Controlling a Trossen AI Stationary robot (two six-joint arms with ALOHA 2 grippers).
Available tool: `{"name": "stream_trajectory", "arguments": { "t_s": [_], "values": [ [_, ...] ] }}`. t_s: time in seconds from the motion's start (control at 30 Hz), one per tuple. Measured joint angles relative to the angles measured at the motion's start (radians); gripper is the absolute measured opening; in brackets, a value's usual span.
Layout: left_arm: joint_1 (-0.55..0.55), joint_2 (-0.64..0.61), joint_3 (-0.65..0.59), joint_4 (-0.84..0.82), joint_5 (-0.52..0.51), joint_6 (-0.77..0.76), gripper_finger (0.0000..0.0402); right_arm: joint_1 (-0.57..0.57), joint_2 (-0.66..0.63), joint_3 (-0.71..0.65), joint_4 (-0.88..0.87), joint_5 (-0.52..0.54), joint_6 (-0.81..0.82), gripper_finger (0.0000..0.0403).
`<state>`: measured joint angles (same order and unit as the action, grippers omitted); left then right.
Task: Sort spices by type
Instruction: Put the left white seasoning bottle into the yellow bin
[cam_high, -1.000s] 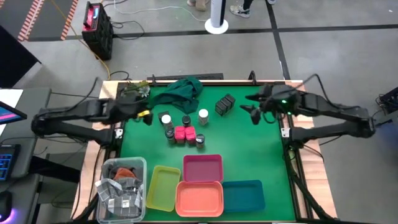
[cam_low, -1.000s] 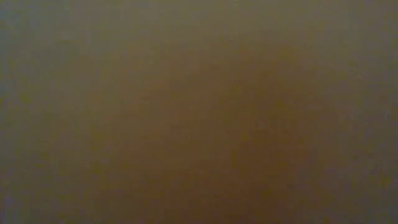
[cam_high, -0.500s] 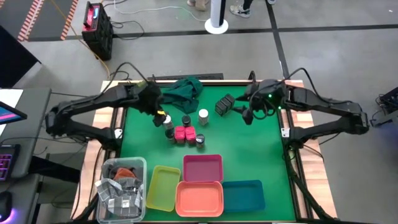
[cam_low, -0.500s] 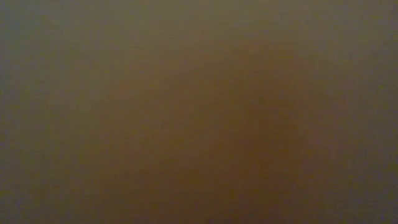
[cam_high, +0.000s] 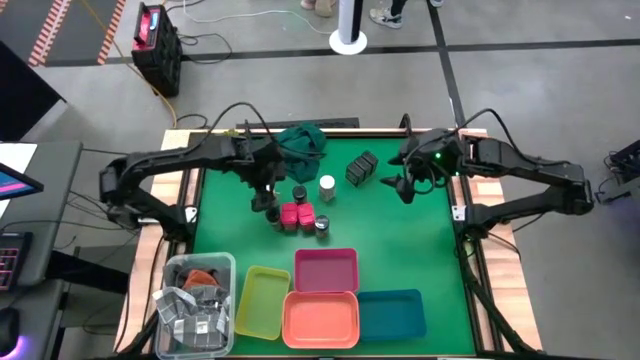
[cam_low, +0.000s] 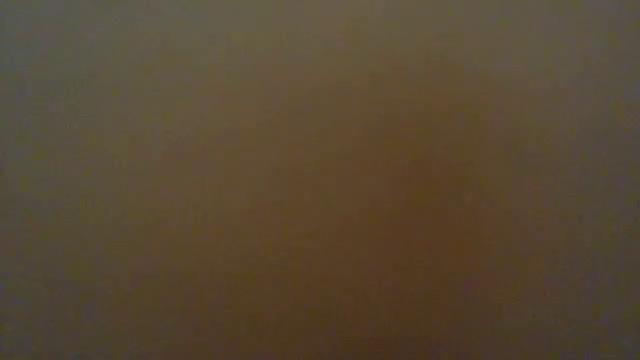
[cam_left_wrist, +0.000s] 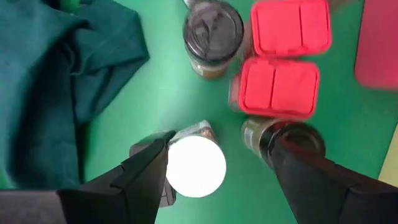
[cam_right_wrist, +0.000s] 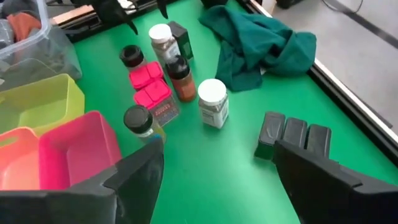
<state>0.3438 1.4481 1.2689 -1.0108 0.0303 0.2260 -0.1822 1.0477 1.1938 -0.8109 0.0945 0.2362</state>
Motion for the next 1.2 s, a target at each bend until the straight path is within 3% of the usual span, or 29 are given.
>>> {"name": "stream_trajectory", "arguments": {
  "t_s": [0.33,0.9,1.2],
  "values": [
    [0.065,0.007,-0.055,0.016,0.078,0.077,0.0277,0.068,0.000,0.000,0.026,0.093,0.003,0.0325],
    [0.065,0.007,-0.181,0.135,0.041,0.037,0.0275,0.071,0.000,0.000,0.059,0.094,0.028,0.0324],
    [0.045,0.006,-0.200,0.150,0.031,0.030,0.0197,0.071,0.000,0.000,0.059,0.094,0.028,0.0324]
  ]
}}
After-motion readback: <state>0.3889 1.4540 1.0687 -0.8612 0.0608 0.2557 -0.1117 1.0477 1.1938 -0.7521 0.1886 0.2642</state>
